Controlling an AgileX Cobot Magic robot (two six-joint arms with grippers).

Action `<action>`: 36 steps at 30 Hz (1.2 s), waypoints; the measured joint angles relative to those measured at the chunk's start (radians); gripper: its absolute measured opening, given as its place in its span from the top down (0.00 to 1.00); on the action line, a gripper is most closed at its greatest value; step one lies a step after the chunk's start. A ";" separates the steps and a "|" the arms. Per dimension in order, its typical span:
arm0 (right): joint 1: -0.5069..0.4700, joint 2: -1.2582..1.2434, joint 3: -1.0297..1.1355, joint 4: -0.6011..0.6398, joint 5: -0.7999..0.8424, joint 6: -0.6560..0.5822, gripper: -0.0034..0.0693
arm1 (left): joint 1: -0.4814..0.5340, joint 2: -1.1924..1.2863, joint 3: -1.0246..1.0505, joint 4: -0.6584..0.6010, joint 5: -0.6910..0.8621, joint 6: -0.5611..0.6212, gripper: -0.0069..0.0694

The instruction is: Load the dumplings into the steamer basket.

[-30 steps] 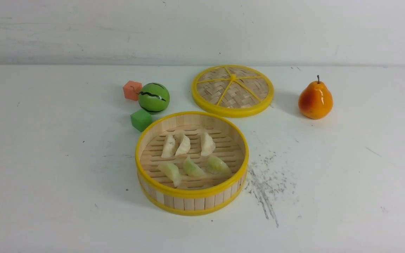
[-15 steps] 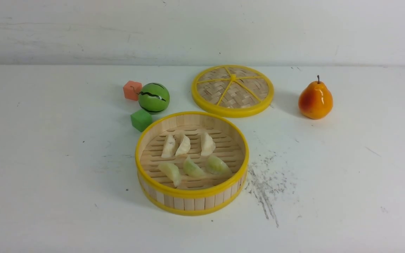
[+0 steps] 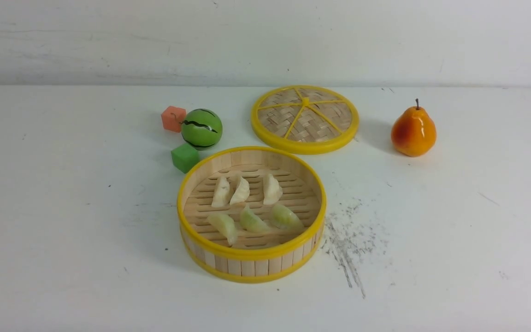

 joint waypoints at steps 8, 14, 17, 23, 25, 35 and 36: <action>0.000 0.000 0.000 0.000 0.000 0.000 0.68 | 0.000 0.000 0.000 0.000 0.000 0.000 0.92; 0.000 0.000 0.000 0.000 0.000 0.000 0.68 | 0.000 0.000 0.000 0.000 0.000 0.000 0.91; 0.000 0.000 0.000 0.000 0.000 0.000 0.68 | 0.000 0.000 0.000 0.000 0.000 0.000 0.91; 0.000 0.000 0.000 0.000 0.000 0.000 0.67 | 0.000 0.000 0.000 -0.001 0.000 0.000 0.91; 0.000 0.000 0.000 0.000 0.000 0.000 0.67 | 0.000 0.000 0.000 -0.001 0.000 0.000 0.91; 0.000 0.000 0.000 0.000 0.000 0.000 0.65 | 0.000 0.000 0.000 -0.001 0.000 0.000 0.90; 0.000 0.000 0.000 0.000 0.000 0.000 0.65 | 0.000 0.000 0.000 -0.001 0.000 0.000 0.89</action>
